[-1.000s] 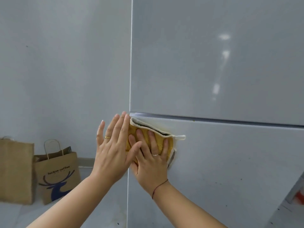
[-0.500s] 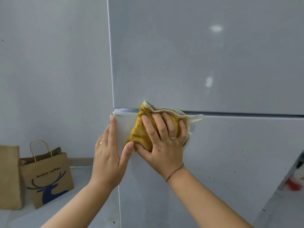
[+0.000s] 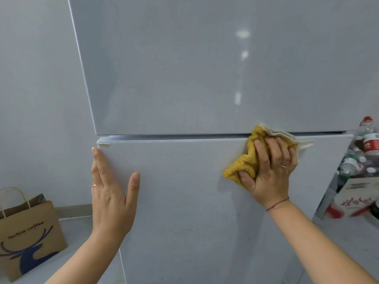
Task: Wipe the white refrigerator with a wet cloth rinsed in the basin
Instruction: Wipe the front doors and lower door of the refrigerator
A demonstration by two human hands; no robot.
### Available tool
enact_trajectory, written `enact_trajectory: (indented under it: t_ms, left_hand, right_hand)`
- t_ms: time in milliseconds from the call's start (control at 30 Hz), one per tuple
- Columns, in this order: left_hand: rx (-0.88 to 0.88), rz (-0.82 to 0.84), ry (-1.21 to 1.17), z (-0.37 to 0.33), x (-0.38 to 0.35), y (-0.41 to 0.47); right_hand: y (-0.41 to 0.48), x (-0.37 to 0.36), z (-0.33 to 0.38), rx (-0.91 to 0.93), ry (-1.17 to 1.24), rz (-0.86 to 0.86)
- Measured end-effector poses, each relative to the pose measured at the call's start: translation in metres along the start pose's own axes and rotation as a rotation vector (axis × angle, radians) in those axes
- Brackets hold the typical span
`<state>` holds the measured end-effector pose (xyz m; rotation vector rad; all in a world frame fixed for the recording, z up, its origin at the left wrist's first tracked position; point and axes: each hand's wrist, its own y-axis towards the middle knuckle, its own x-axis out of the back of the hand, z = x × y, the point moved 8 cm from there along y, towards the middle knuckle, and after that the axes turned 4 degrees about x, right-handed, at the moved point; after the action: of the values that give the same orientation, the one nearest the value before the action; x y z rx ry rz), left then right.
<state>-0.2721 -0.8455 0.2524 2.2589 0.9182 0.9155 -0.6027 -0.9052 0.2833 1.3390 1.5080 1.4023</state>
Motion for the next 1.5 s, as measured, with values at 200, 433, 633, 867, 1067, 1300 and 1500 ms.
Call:
enact_trajectory:
  t_ms: [200,433,633,867,1067,1300,1500]
  left_hand:
    - [-0.269,-0.137,0.360,-0.034,-0.011,-0.014]
    - [-0.652,-0.086,0.544,-0.106,-0.094,-0.050]
    - [-0.739,-0.104,0.610,-0.146,-0.134,-0.059]
    - [-0.751,-0.109,0.617,-0.146,-0.141,-0.060]
    - [-0.786,-0.137,0.605,-0.142,-0.144,-0.062]
    - [-0.814,-0.152,0.569,-0.143,-0.146,-0.061]
    - [-0.761,-0.134,0.590,-0.116,-0.128,-0.066]
  right_hand:
    - [-0.014,-0.005,-0.044,-0.076,0.006,0.056]
    - [-0.026,-0.004,-0.087,-0.167,0.042,0.137]
    - [-0.041,-0.003,-0.132,-0.198,0.068,0.192]
    - [-0.092,-0.013,-0.139,-0.368,0.142,0.171]
    - [-0.168,-0.025,-0.104,-0.334,0.160,0.222]
    - [-0.238,-0.034,-0.070,-0.391,0.190,0.326]
    - [-0.209,-0.030,-0.049,-0.626,0.256,0.281]
